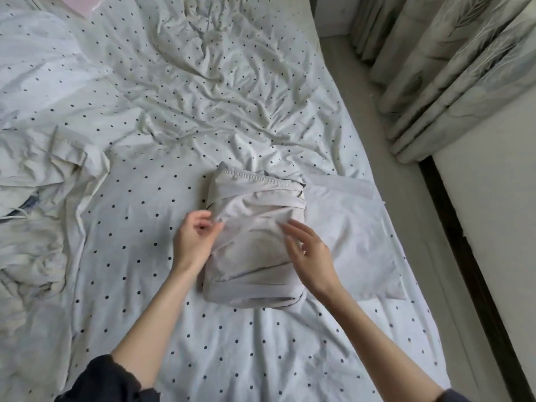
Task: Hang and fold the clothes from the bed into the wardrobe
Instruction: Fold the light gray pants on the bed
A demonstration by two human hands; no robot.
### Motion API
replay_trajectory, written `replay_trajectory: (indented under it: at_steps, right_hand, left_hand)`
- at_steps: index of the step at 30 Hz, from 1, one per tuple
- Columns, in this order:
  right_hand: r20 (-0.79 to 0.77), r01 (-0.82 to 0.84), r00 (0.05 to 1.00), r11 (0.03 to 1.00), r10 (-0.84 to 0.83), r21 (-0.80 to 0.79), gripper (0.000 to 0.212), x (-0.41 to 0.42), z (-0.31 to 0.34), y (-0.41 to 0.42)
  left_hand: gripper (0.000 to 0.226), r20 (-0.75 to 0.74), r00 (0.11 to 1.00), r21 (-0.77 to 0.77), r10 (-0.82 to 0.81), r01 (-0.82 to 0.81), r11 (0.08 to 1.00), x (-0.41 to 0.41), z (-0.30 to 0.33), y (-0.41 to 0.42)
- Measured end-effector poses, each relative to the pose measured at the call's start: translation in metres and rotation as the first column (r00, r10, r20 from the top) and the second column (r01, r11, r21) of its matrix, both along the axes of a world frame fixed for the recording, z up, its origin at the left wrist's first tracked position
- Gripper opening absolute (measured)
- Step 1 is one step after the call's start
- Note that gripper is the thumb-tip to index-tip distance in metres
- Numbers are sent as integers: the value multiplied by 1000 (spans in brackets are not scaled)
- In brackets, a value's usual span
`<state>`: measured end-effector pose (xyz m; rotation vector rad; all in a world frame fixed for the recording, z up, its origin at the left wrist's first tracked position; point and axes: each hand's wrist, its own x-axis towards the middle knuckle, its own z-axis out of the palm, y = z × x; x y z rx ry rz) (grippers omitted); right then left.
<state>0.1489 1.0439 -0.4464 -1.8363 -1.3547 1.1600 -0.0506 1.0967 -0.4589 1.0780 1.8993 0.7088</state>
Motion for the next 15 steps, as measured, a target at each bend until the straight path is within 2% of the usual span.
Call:
replay_trajectory:
  at_steps: [2,4,6,8,10,15]
  right_hand:
    - [86,-116,989,993,118,-31,42,-10,-4,1]
    - [148,-199,965,972,217,-126,52,-14,-7,7]
    - [149,-234,951,947,270,-222,60,-14,-11,13]
    - [110,-242,954,932,280,-270,63,-13,-14,17]
    - [41,-221,969,934,242,-282,60,-8,-18,21]
    - [-257,-129,965,947,51,-294,49,6,-23,29]
  left_hand:
    - [37,73,996,-185,49,-34,982,-20,-4,1]
    - [32,240,971,-315,16,62,947,-24,-6,1]
    - [27,375,927,-381,0,154,912,-21,-9,3]
    - [35,439,898,-411,34,167,896,-17,-13,7]
    - [41,419,907,-387,34,144,911,-12,-15,10]
    - [45,230,963,-168,-142,182,969,5,16,23]
